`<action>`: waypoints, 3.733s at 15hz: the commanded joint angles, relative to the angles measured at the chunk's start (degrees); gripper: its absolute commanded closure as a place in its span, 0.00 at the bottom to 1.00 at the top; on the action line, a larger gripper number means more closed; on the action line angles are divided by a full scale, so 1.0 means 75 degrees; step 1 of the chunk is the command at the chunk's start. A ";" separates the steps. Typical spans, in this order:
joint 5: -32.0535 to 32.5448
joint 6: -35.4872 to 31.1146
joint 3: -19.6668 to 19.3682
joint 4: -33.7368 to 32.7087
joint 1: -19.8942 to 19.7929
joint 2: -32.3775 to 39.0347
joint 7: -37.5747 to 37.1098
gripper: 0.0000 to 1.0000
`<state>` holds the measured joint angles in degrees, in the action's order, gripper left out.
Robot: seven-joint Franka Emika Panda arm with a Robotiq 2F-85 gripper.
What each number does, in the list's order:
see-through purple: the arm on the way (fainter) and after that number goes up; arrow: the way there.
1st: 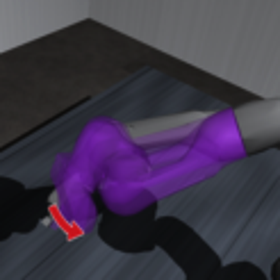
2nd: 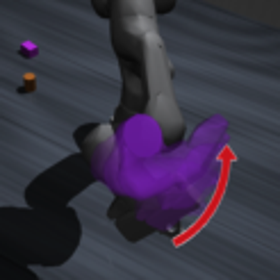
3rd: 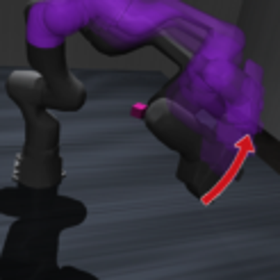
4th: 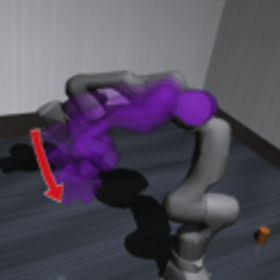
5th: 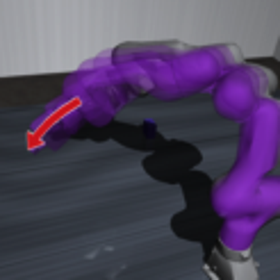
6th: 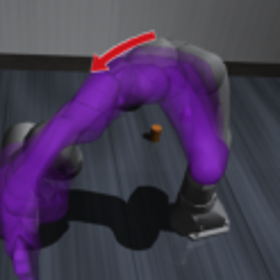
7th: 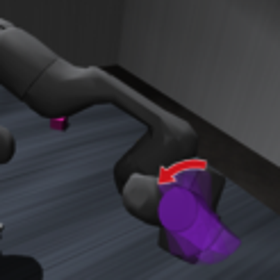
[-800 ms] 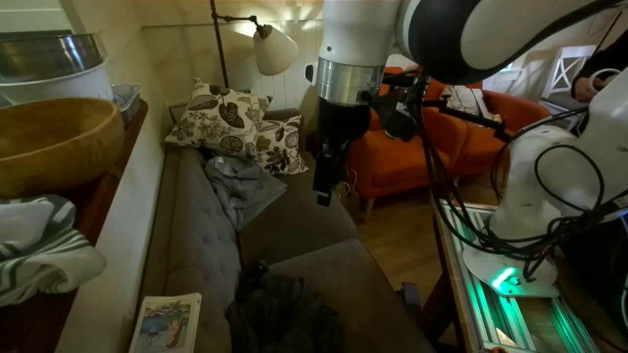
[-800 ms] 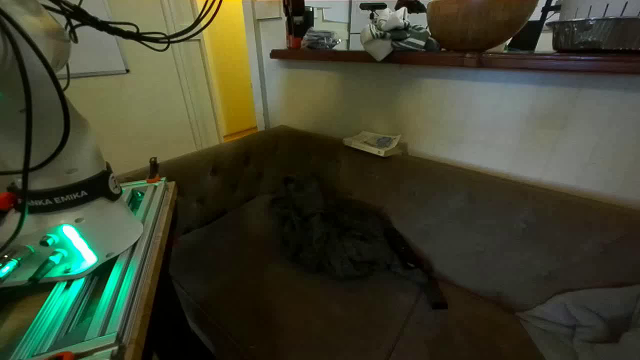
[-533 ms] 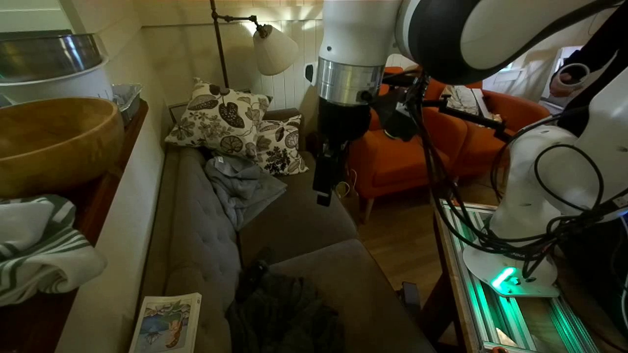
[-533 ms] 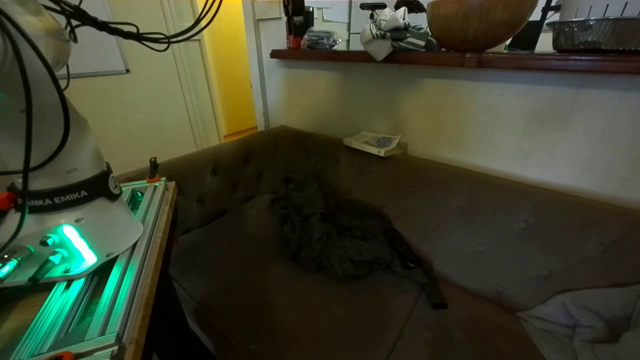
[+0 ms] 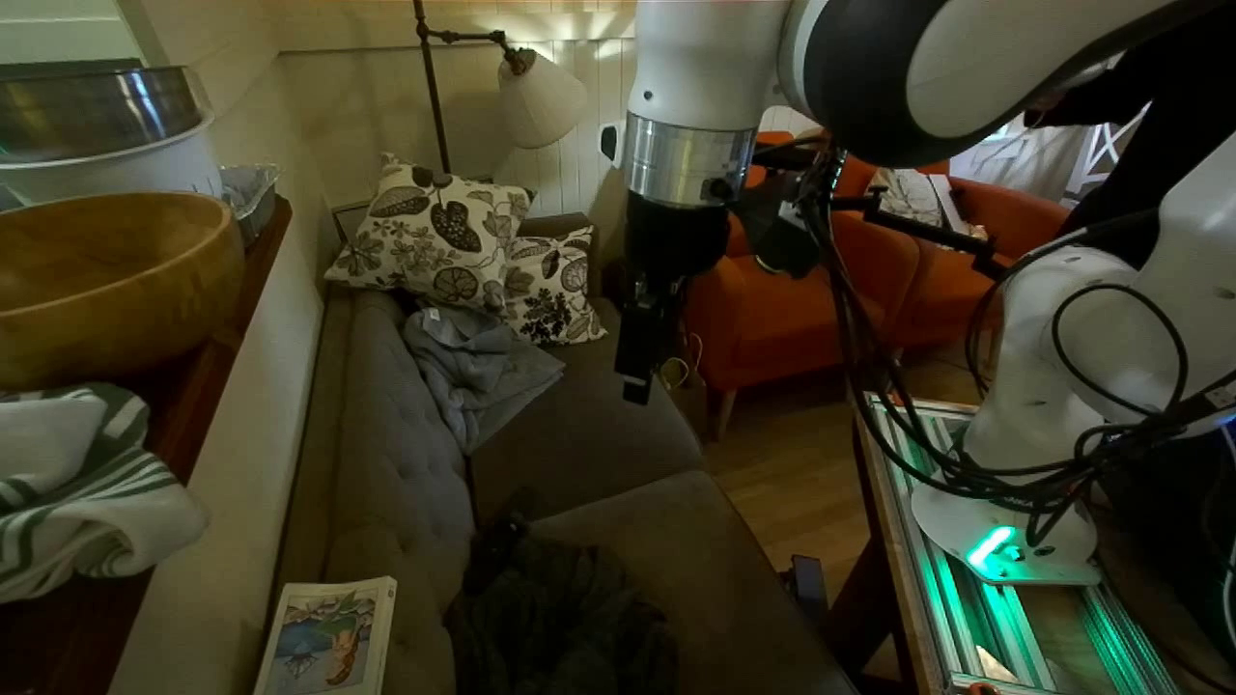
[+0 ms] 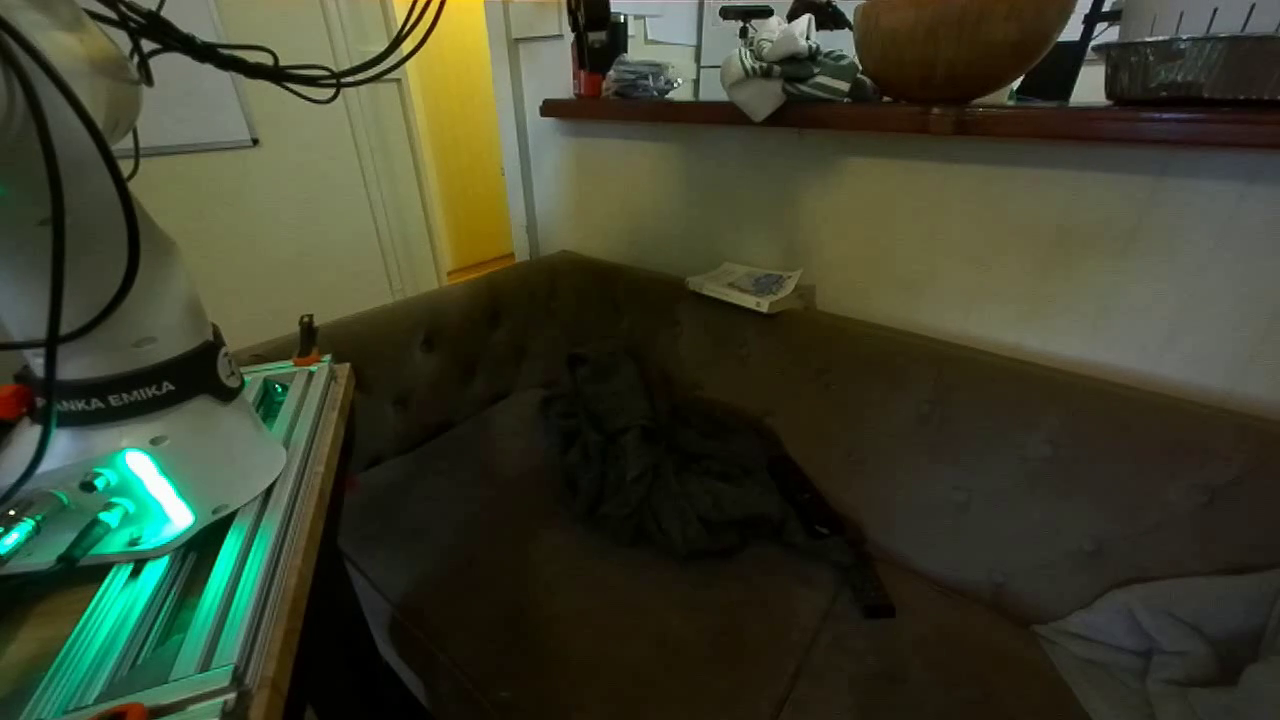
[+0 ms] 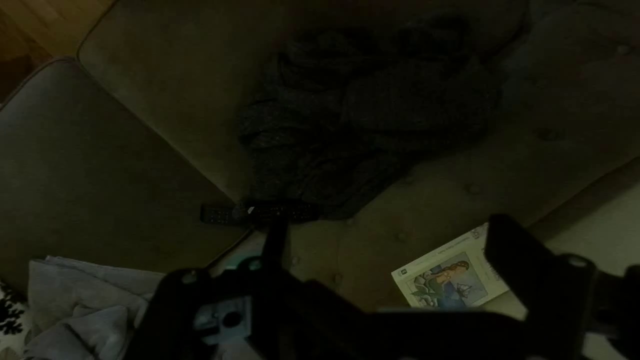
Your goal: Put the white book in the wooden bowl.
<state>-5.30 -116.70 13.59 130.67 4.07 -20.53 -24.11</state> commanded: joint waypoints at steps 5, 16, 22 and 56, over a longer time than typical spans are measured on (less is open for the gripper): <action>-0.0054 -0.2127 0.0458 0.0588 -0.0020 0.0306 -0.3055 0.00; -0.1407 -0.4226 -0.0304 0.1569 0.0101 0.1385 -0.3960 0.00; 0.0447 -0.5861 0.0385 0.1894 -0.0712 0.1944 -0.6433 0.00; 1.3050 -0.7488 0.1531 -0.2055 -0.2324 0.7056 -1.7551 0.00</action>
<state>90.75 -169.98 25.25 123.19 -13.95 23.84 -155.64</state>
